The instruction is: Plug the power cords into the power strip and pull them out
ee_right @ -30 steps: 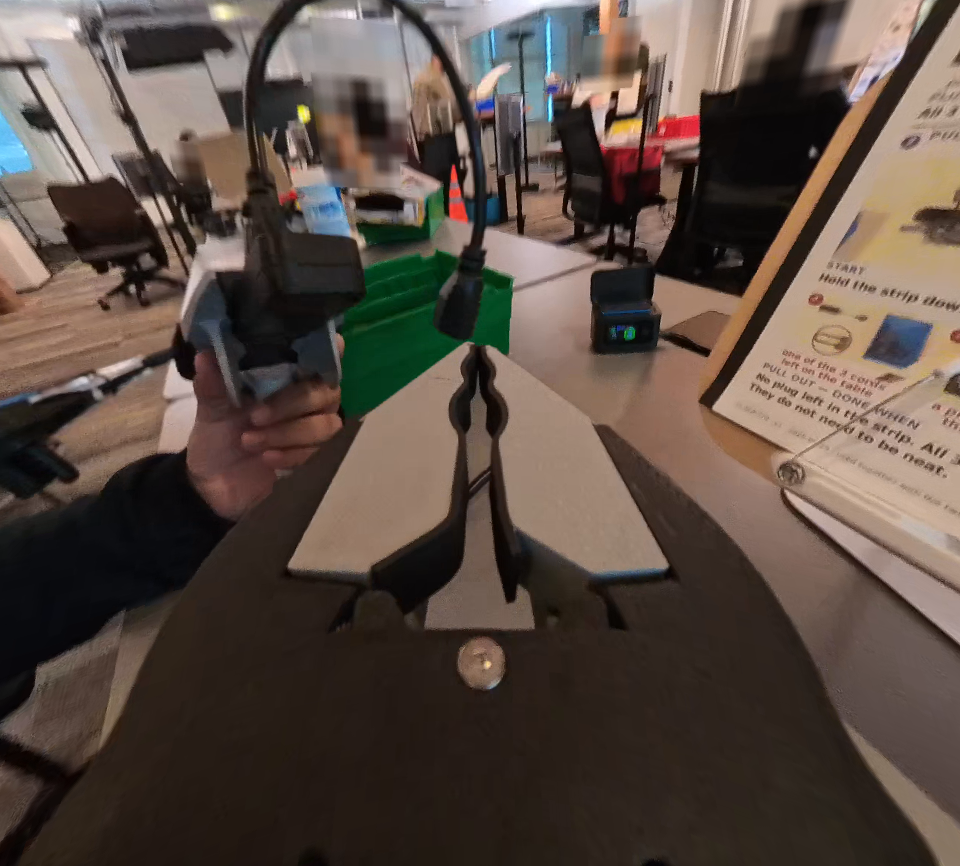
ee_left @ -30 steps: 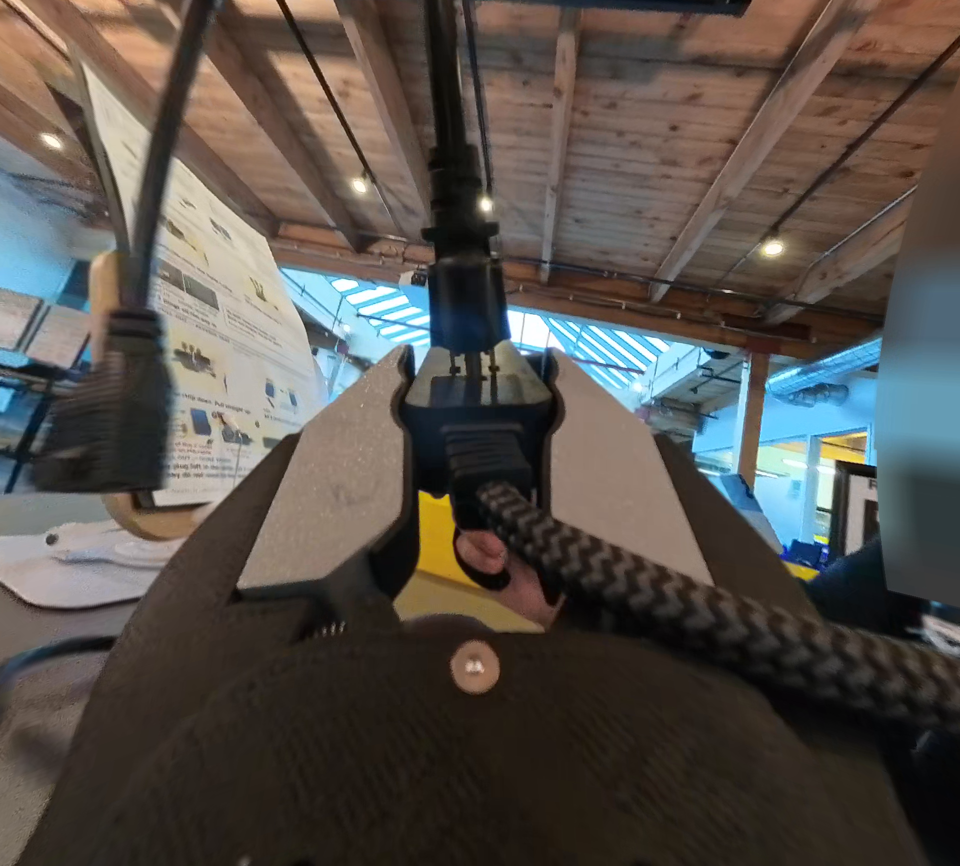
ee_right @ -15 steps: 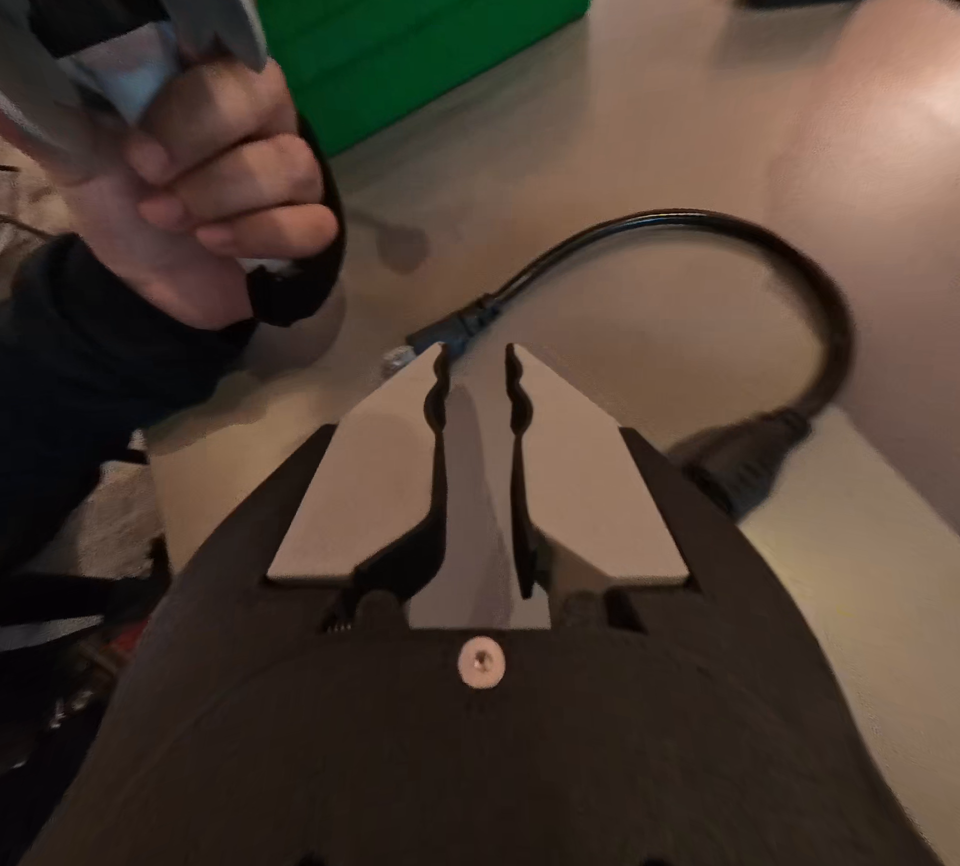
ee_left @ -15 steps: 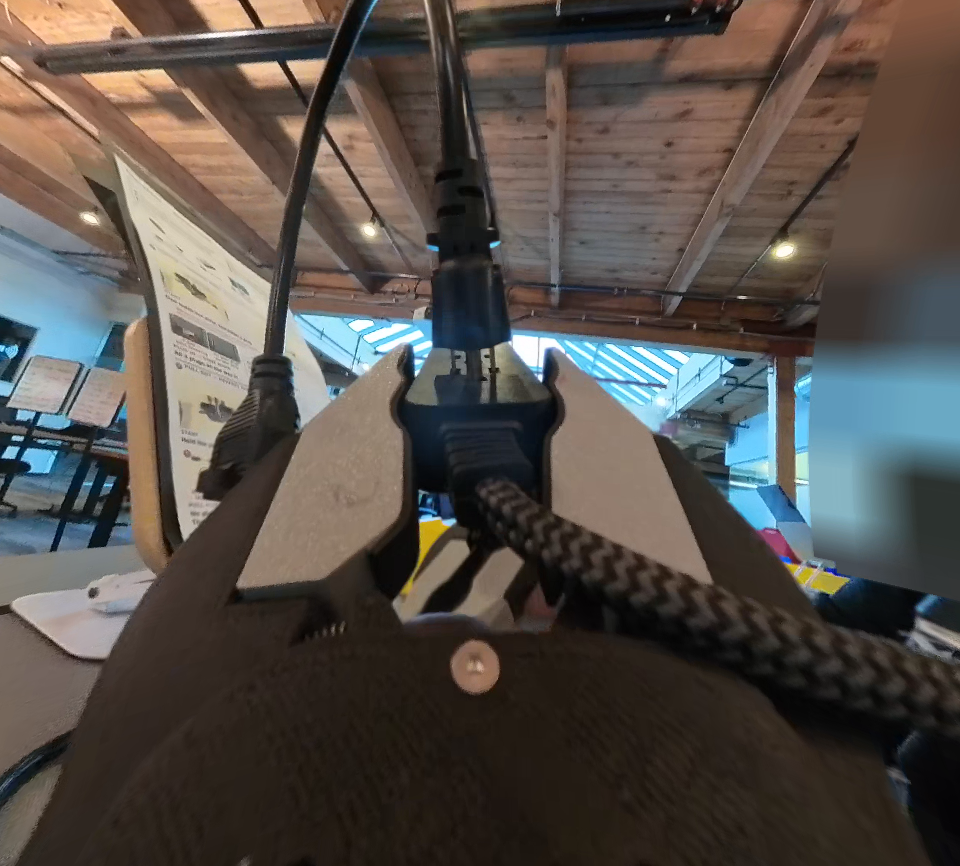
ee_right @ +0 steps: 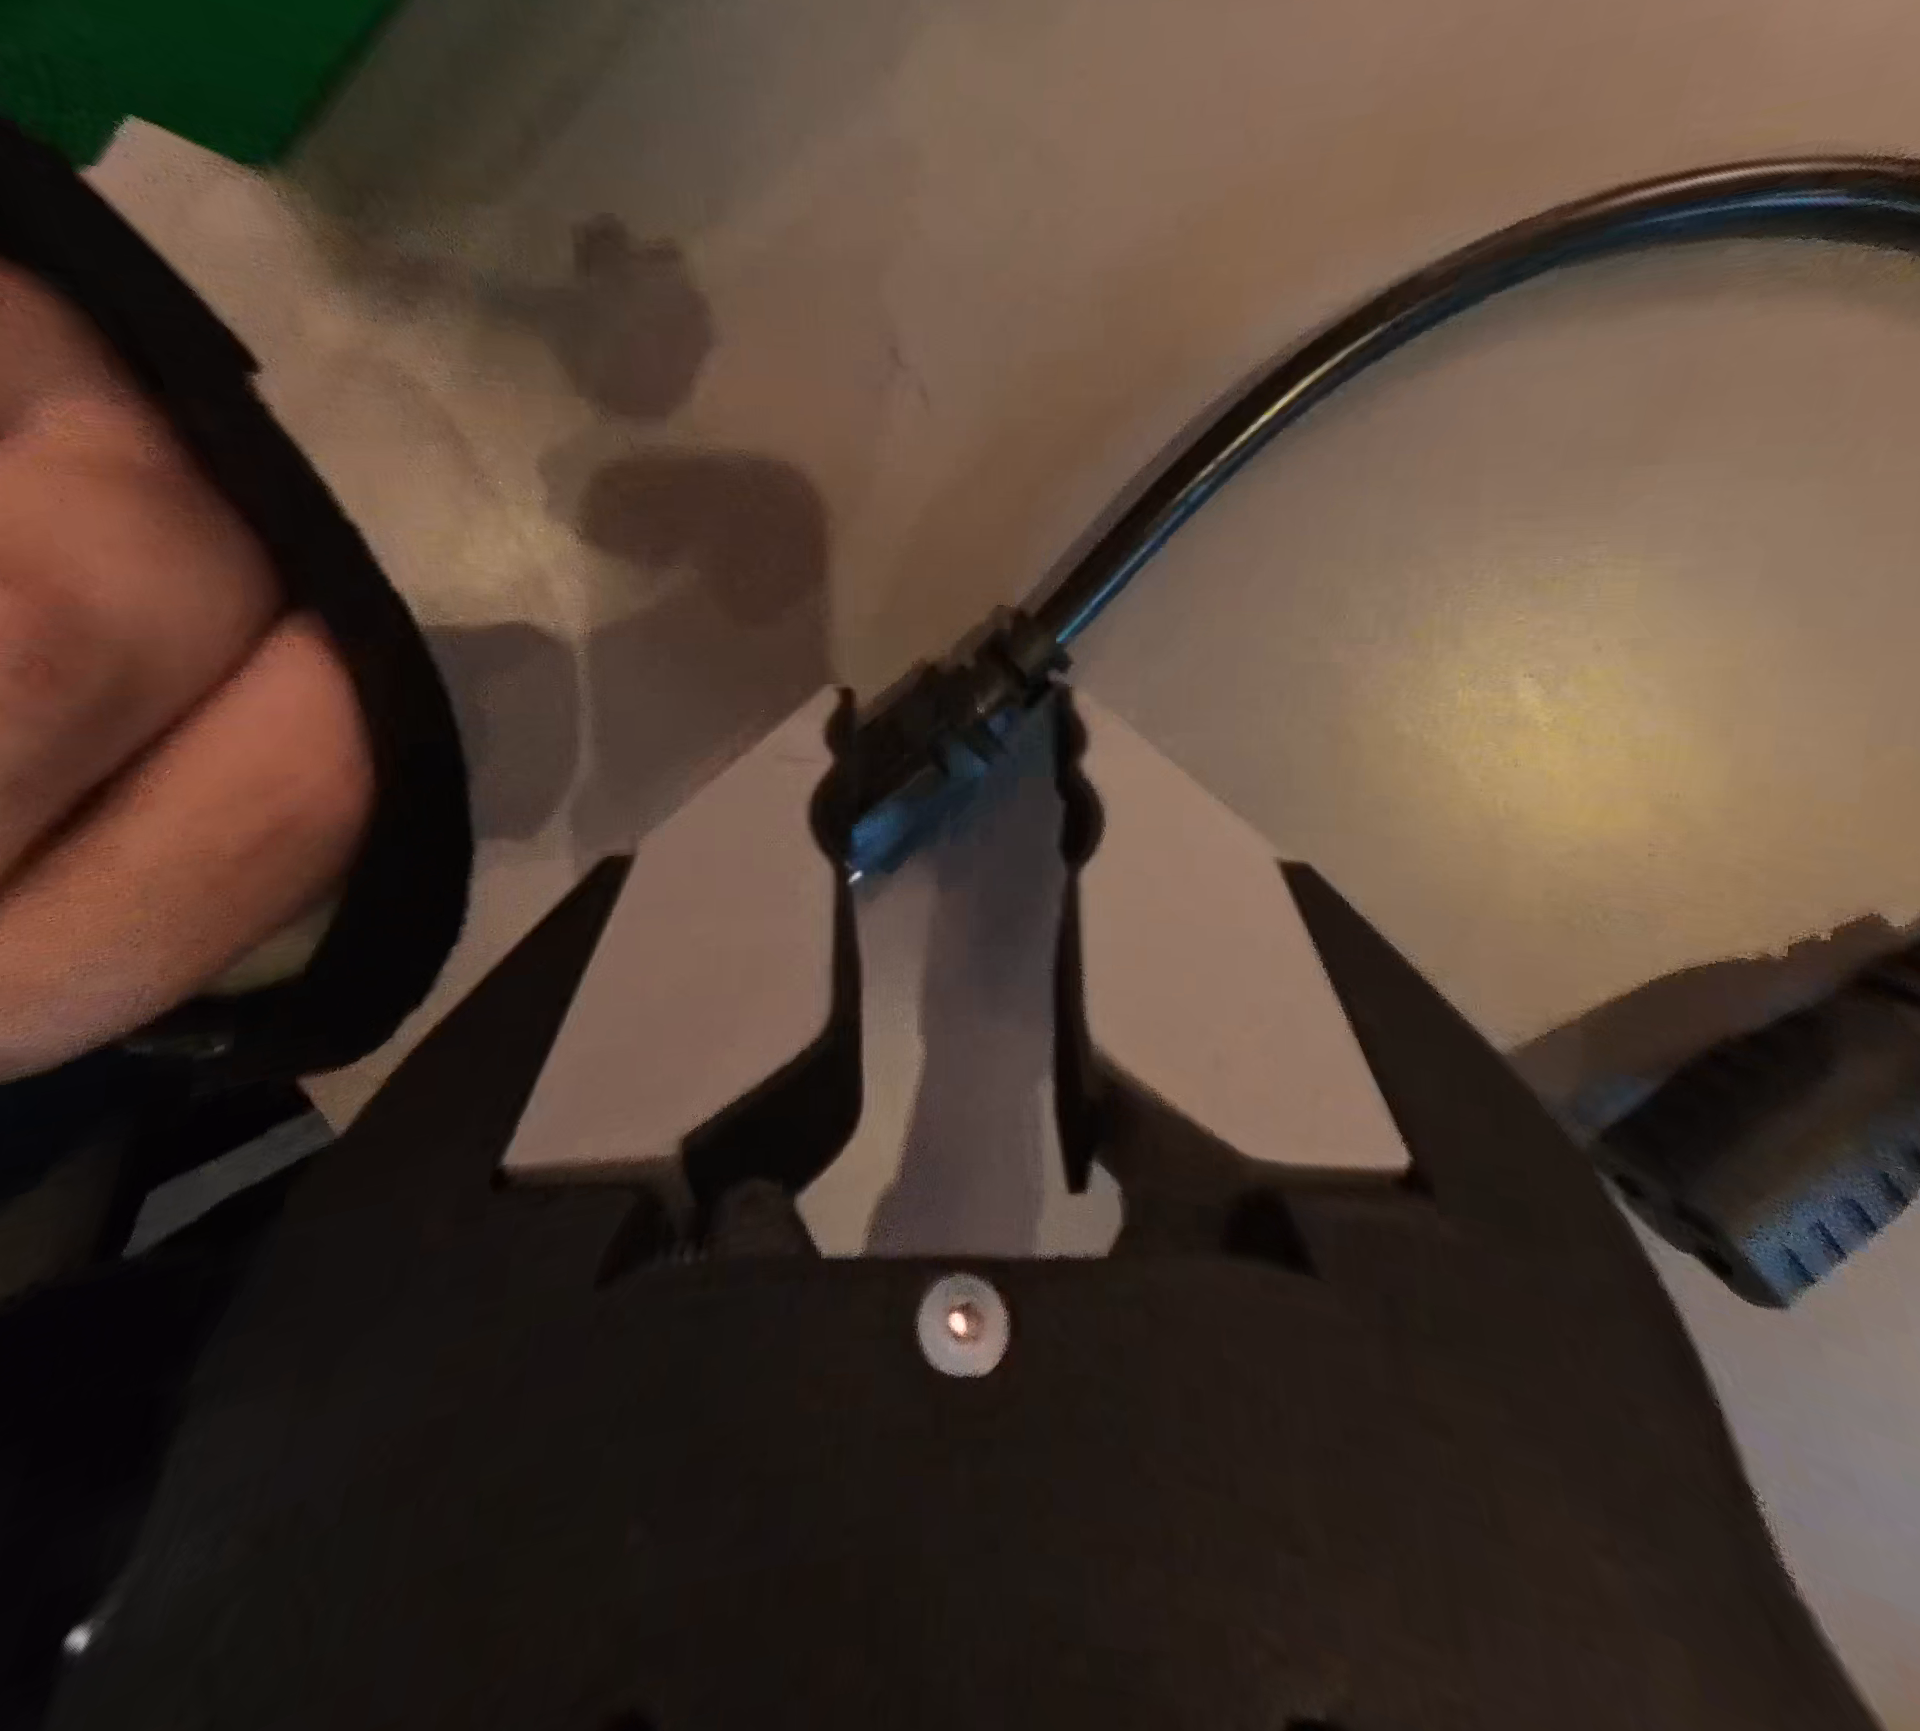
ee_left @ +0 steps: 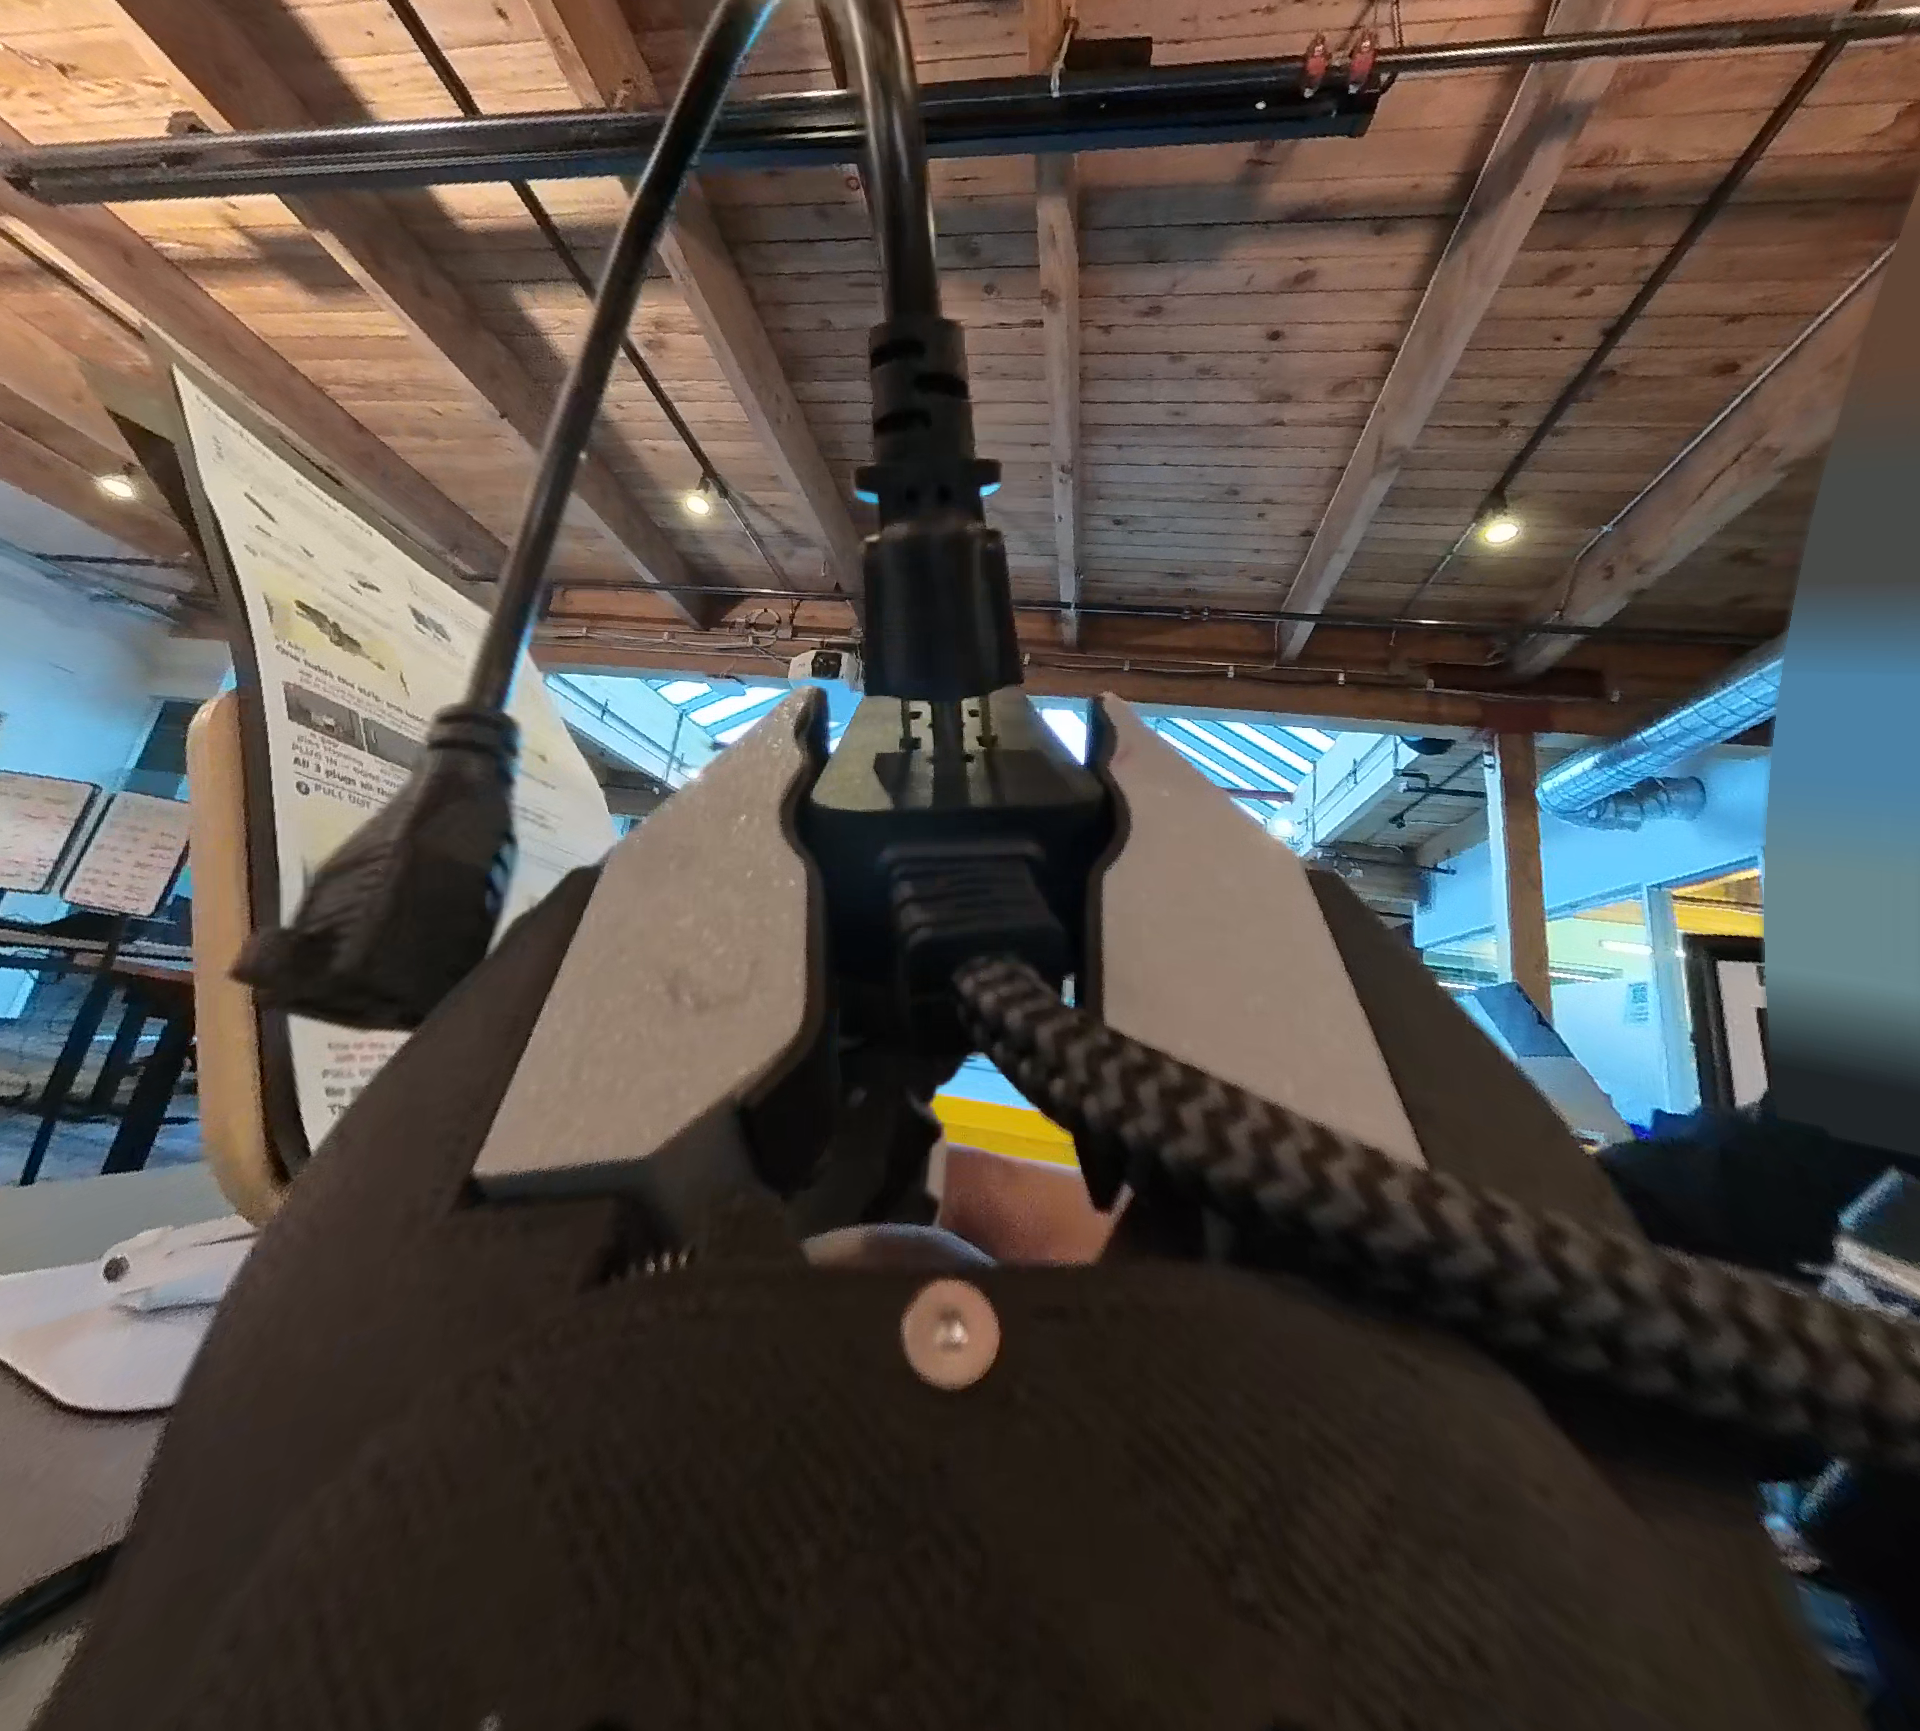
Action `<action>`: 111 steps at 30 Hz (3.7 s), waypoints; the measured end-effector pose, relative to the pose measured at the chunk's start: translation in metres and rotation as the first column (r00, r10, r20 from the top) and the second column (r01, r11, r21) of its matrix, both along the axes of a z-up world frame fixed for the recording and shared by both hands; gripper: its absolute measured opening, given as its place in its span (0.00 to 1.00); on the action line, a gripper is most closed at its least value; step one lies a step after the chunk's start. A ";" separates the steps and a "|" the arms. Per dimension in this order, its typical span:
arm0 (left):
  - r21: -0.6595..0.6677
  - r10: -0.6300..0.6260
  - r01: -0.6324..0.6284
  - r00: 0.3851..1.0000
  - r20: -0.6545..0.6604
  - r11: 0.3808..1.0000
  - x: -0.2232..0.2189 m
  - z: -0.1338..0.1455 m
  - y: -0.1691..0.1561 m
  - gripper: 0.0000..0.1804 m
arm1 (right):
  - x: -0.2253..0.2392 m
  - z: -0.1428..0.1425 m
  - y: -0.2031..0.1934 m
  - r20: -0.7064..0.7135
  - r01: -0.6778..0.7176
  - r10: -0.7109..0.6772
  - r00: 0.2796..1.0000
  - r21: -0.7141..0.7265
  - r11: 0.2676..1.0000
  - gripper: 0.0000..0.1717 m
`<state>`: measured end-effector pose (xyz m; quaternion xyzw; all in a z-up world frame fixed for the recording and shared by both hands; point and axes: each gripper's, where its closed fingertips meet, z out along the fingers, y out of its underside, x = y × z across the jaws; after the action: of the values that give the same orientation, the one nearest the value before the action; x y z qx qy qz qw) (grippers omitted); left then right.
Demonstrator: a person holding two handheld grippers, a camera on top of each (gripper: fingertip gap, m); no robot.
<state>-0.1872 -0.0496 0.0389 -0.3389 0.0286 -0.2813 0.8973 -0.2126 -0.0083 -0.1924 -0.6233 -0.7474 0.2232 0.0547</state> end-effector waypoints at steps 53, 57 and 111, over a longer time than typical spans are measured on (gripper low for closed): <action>-0.791 -0.442 0.149 0.882 -0.166 0.594 0.072 -0.140 0.077 0.26 | 0.145 0.106 0.073 -0.805 -0.708 0.455 0.380 0.064 0.704 0.00; -0.825 -0.444 0.093 0.873 -0.202 0.558 0.074 -0.149 0.077 0.26 | 0.145 0.083 0.069 -0.724 -0.714 0.550 0.417 0.113 0.690 0.00; -0.807 -0.357 -0.298 0.780 -0.514 0.511 0.096 -0.181 0.098 0.26 | 0.105 0.036 0.060 -0.516 -0.494 0.567 0.642 0.288 0.821 0.35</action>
<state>-0.0915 0.0485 -0.1420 -0.8085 0.1875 -0.1446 0.5388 -0.1075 0.0518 -0.1568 -0.2729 -0.8555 0.3627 0.2493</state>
